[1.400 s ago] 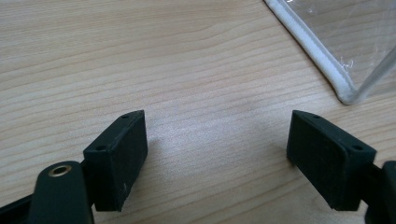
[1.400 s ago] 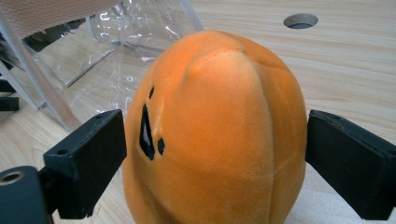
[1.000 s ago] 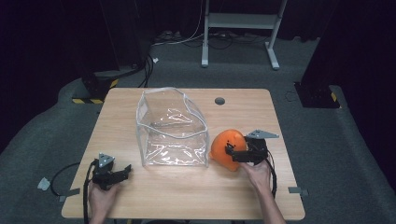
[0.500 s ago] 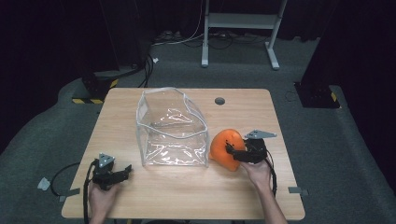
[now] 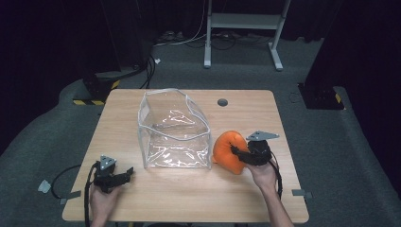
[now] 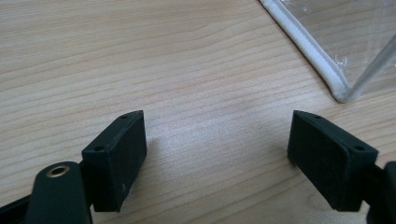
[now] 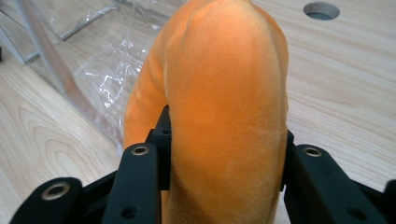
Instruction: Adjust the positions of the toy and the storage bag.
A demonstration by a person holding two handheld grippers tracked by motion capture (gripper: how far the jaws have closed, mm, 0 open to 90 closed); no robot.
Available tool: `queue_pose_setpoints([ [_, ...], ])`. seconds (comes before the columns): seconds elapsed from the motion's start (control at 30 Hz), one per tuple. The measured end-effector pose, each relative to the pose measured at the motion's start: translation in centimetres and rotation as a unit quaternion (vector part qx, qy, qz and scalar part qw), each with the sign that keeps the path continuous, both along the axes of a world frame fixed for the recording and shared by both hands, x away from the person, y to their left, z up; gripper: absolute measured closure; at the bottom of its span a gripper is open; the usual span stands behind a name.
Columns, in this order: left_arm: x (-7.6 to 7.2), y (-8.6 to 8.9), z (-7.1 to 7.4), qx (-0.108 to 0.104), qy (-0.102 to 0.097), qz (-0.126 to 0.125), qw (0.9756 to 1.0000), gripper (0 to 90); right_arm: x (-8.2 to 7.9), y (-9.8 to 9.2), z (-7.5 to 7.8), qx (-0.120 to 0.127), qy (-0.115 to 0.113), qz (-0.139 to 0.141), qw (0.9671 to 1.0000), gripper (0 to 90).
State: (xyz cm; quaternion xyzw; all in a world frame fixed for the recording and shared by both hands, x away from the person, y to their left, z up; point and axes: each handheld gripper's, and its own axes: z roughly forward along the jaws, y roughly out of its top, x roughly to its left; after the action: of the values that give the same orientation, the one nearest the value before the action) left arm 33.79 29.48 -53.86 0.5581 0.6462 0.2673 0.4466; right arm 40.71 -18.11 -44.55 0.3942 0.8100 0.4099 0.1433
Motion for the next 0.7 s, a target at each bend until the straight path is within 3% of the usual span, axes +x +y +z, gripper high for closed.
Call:
queue_pose_setpoints([
  [0.47, 0.0, 0.0, 0.0, -0.001, 0.0, 0.0, 1.0, 19.7, -0.9, -0.7, 3.0, -0.007, -0.017, -0.01, 0.9998, 60.0],
  [0.7, 0.0, 0.0, 0.0, -0.001, 0.0, -0.001, 1.0, 19.6, -1.1, -0.9, 4.7, 0.003, -0.026, -0.013, 0.9996, 59.8],
])
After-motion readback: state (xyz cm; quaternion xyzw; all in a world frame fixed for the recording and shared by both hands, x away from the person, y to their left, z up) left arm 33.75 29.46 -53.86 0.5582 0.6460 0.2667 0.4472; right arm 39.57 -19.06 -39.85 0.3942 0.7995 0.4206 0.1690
